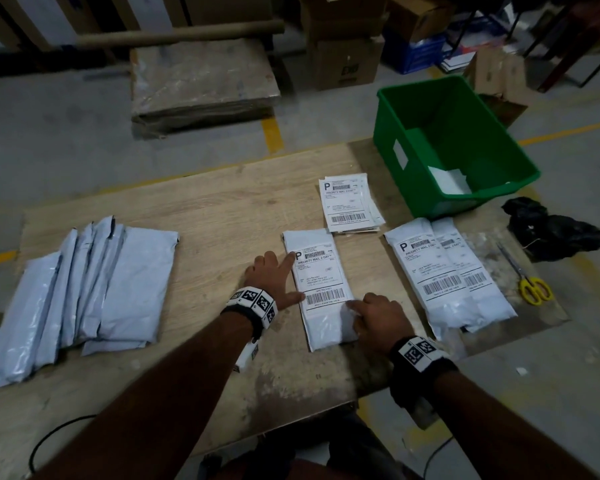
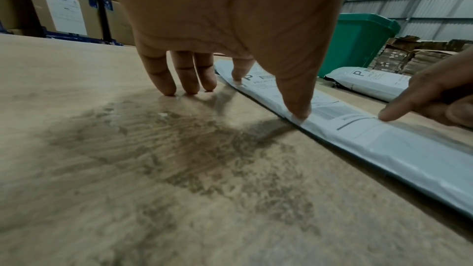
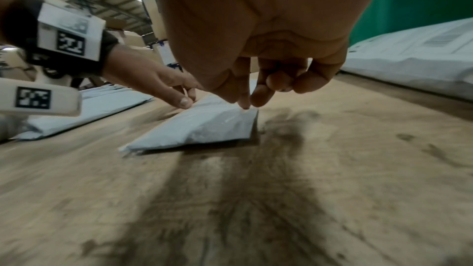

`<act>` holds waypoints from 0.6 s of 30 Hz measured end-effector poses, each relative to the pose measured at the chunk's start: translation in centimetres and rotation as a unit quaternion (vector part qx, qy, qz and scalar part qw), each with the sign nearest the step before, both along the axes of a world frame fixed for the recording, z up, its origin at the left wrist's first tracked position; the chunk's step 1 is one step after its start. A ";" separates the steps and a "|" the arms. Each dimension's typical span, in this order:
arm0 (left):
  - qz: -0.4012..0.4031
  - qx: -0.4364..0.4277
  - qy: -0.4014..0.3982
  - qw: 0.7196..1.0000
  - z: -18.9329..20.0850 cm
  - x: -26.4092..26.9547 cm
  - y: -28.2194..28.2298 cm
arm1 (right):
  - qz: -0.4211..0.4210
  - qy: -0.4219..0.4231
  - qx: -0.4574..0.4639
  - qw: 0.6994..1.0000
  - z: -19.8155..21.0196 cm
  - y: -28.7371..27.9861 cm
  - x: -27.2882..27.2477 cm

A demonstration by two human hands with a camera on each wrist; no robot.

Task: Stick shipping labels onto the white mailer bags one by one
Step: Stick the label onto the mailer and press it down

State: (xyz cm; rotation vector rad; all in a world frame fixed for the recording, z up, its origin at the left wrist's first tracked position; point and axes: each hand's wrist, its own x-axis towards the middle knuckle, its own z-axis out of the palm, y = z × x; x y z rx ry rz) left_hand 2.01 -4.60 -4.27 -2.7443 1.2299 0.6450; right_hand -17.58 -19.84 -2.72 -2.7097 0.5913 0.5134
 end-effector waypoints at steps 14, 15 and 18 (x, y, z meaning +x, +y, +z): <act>0.019 0.007 0.021 1.000 0.4 -0.4 0.2 | -0.008 -0.015 0.029 0.999 -0.6 -1.8 5.8; 0.020 0.007 0.019 1.000 0.3 -0.4 0.2 | -0.006 -0.015 0.029 0.999 -0.6 -2.1 6.4; 0.024 0.007 0.013 1.000 0.4 -0.5 0.1 | -0.004 -0.010 0.035 0.999 -0.5 -3.3 8.4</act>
